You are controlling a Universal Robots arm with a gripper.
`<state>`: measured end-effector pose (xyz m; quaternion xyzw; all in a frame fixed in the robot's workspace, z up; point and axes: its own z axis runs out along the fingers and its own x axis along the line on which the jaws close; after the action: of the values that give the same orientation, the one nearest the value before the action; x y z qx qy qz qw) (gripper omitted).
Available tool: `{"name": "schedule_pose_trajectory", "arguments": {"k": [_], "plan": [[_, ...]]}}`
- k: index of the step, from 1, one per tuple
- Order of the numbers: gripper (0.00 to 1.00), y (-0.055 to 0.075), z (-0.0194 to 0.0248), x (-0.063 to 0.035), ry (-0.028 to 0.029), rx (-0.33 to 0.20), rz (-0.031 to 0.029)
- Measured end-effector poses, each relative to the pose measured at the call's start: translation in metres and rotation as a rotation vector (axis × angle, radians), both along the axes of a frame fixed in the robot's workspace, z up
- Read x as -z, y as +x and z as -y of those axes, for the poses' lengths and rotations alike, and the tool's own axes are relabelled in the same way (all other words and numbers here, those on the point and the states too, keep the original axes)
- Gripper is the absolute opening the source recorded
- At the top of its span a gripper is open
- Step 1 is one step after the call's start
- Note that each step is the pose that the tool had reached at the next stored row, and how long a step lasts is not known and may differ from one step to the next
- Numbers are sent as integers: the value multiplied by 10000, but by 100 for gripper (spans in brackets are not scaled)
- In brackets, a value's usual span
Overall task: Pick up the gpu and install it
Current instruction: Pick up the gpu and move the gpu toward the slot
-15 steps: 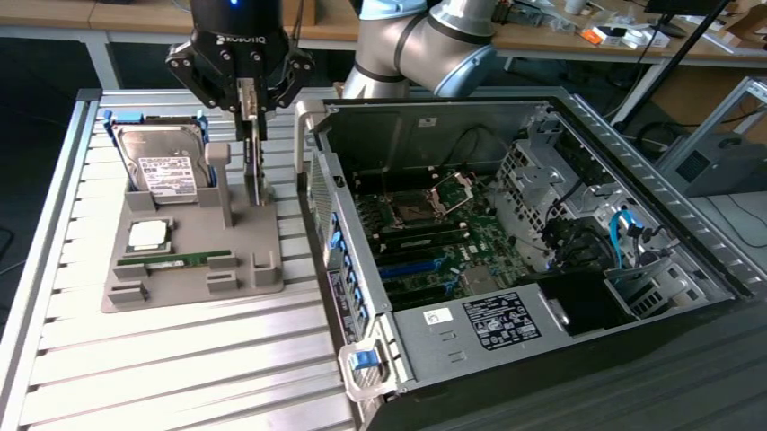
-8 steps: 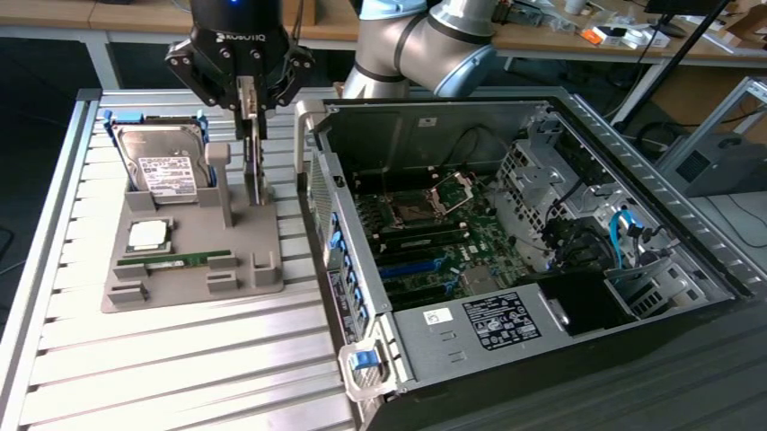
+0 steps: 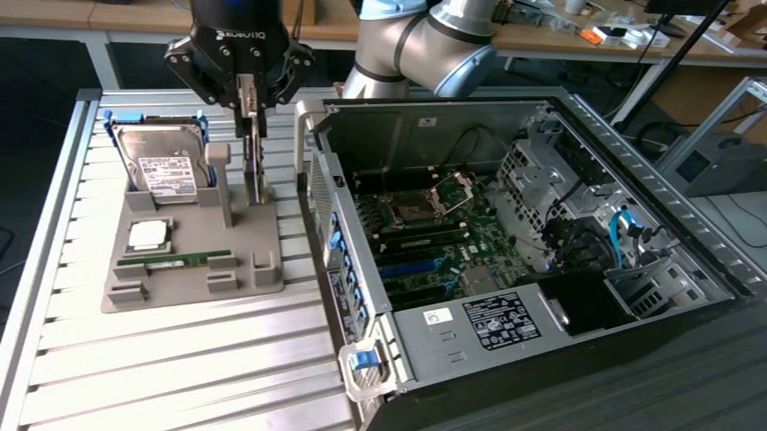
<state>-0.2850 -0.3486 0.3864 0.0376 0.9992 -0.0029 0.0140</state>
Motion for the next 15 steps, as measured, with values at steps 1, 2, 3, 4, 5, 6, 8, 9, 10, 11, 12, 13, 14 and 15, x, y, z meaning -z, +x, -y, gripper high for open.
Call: {"name": "schedule_pose_trajectory", "arguments": {"k": [1,2,3,4,5,6,8,9,10,11,12,13,14,15], "plan": [[27,0,0,-3,0,0,0],[27,0,0,-5,0,0,0],[27,0,0,-8,0,0,0],[27,0,0,-12,0,0,-1],[27,0,0,-15,0,0,0],[27,0,0,-22,-1,0,-1],[27,0,0,-31,0,0,0],[27,0,0,-36,0,1,0],[27,0,0,-38,0,0,1],[27,0,0,-41,0,0,0],[27,0,0,-44,0,0,0],[27,0,0,-46,0,0,0],[27,0,0,-48,0,0,0],[27,0,0,-50,0,0,0]]}}
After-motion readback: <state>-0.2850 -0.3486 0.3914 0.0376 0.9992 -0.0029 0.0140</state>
